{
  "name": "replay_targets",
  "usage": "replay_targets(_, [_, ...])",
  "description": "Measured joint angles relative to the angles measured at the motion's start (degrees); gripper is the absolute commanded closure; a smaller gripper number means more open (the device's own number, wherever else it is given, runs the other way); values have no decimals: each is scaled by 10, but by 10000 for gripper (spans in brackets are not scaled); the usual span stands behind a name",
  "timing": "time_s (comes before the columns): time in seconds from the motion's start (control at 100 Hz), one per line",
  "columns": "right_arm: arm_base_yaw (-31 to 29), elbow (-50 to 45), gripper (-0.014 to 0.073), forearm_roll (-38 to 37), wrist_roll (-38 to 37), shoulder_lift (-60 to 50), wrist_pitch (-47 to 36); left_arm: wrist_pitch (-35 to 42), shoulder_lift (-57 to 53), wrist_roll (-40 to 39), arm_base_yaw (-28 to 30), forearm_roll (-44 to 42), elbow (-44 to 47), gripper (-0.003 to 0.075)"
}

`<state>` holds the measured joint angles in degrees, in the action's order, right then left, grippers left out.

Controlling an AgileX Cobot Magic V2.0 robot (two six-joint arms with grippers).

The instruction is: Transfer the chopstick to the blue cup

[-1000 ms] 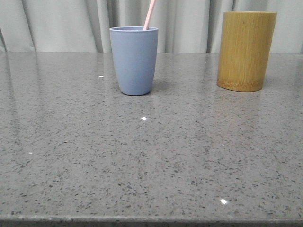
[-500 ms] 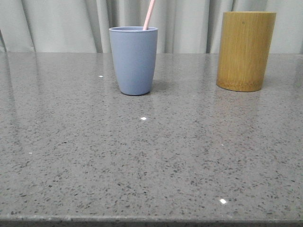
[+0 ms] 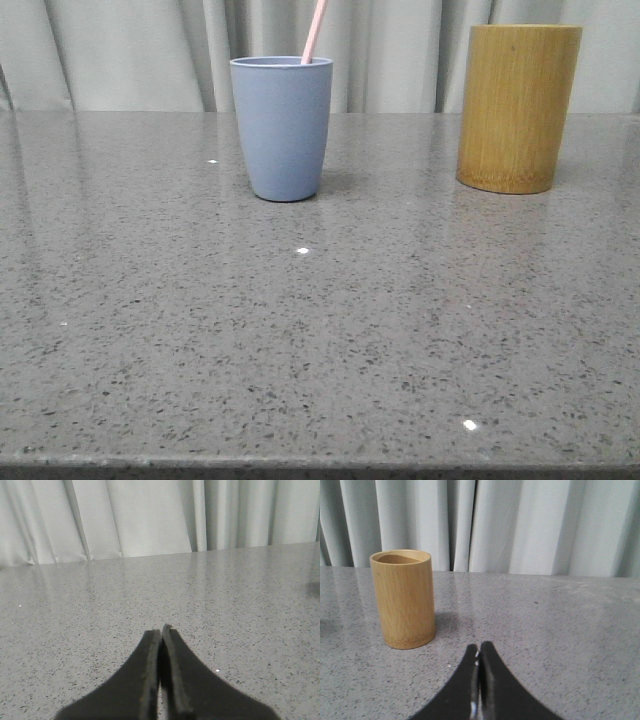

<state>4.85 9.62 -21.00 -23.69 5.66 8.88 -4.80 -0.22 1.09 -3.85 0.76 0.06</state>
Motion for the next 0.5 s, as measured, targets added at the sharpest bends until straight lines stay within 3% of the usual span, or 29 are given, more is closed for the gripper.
replay_targets(0.5, [7,-26,662,62,68,-13,-25,0,0,0,0,0,0,739])
